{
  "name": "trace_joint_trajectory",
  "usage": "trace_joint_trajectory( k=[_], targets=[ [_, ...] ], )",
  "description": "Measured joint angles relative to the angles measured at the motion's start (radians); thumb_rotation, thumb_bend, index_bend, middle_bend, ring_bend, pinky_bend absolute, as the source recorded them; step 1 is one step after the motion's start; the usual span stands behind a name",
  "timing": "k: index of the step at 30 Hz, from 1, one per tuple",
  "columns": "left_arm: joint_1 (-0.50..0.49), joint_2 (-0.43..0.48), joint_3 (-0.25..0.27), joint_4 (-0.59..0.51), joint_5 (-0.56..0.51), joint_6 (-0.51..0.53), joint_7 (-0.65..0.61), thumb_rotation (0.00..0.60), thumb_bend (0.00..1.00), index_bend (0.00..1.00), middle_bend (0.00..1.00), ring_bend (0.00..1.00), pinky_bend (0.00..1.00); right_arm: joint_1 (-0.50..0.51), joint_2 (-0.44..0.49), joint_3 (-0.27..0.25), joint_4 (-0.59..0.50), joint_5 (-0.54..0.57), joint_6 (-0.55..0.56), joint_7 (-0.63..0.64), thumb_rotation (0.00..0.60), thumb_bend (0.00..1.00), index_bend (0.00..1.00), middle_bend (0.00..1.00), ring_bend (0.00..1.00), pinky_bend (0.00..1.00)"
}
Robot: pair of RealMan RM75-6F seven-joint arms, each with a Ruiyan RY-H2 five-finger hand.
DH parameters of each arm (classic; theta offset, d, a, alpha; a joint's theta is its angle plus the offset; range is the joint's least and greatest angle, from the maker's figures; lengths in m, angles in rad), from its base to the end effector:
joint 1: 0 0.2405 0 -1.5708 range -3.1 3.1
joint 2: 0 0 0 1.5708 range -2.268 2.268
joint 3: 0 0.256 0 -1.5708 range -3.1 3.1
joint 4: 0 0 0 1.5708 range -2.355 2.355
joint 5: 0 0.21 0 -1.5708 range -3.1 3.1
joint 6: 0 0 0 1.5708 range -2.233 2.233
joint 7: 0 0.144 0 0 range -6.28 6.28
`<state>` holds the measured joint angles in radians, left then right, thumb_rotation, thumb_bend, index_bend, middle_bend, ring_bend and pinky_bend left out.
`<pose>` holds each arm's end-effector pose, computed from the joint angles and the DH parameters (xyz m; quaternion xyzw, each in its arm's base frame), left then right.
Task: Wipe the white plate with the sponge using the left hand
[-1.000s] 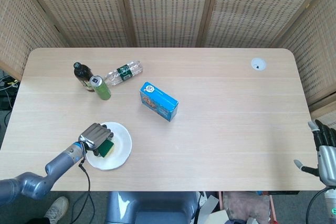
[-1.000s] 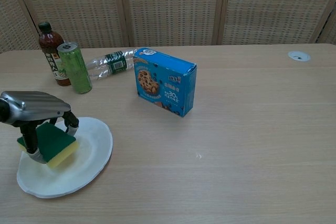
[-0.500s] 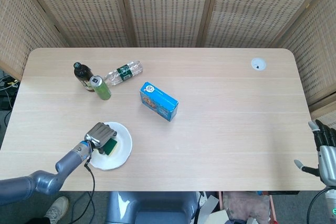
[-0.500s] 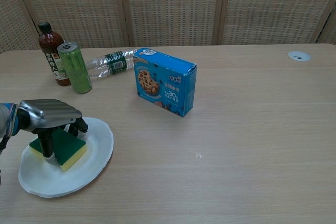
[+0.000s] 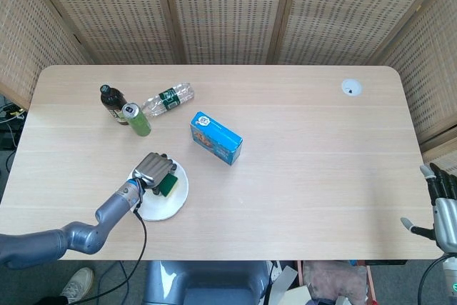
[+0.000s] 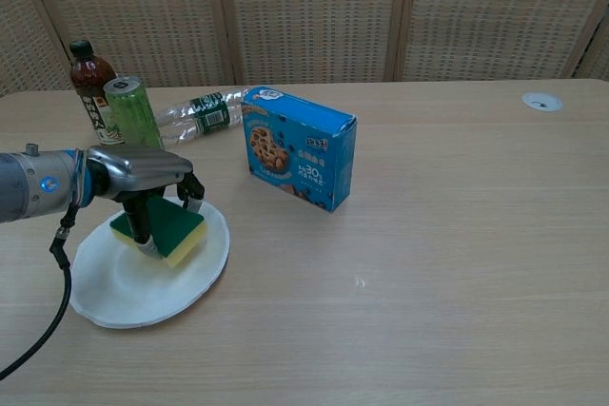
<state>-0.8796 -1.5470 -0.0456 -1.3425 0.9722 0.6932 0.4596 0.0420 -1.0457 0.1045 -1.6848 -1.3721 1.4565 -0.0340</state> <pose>-0.1770 0.3546 -0.0473 -0.8374 -0.3376 -0.2037 0.3786 -0.3228 -0.1770 0.1863 0.5481 -0.4104 0.3555 0.6363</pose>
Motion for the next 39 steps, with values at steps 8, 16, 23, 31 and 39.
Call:
trace_joint_trajectory(
  k=[8, 16, 23, 31, 39],
  targets=[
    [0.039, 0.080, 0.012, -0.065, 0.072, 0.074, -0.046, 0.600, 0.14, 0.52, 0.41, 0.27, 0.36, 0.001, -0.005, -0.007, -0.007, -0.013, 0.002, -0.018, 0.600, 0.00, 0.00, 0.00, 0.00, 0.00],
    [0.028, -0.012, 0.007, 0.042, 0.048, 0.034, -0.055, 0.600, 0.14, 0.52, 0.41, 0.27, 0.36, 0.006, -0.009, -0.007, -0.009, 0.000, -0.010, -0.030, 0.600, 0.00, 0.00, 0.00, 0.00, 0.00],
    [0.020, -0.047, 0.042, 0.056, 0.015, -0.011, -0.019, 0.600, 0.15, 0.52, 0.41, 0.27, 0.36, 0.007, -0.004, -0.003, -0.005, 0.009, -0.014, -0.015, 0.600, 0.00, 0.00, 0.00, 0.00, 0.00],
    [0.043, 0.038, 0.088, -0.035, 0.042, -0.025, -0.041, 0.600, 0.14, 0.52, 0.41, 0.27, 0.36, 0.004, -0.001, -0.006, -0.010, -0.001, -0.007, -0.013, 0.600, 0.00, 0.00, 0.00, 0.00, 0.00],
    [0.063, 0.079, 0.105, -0.060, 0.094, -0.018, -0.079, 0.600, 0.14, 0.52, 0.41, 0.27, 0.36, 0.004, -0.001, -0.008, -0.012, -0.002, -0.008, -0.018, 0.600, 0.00, 0.00, 0.00, 0.00, 0.00]
  ],
)
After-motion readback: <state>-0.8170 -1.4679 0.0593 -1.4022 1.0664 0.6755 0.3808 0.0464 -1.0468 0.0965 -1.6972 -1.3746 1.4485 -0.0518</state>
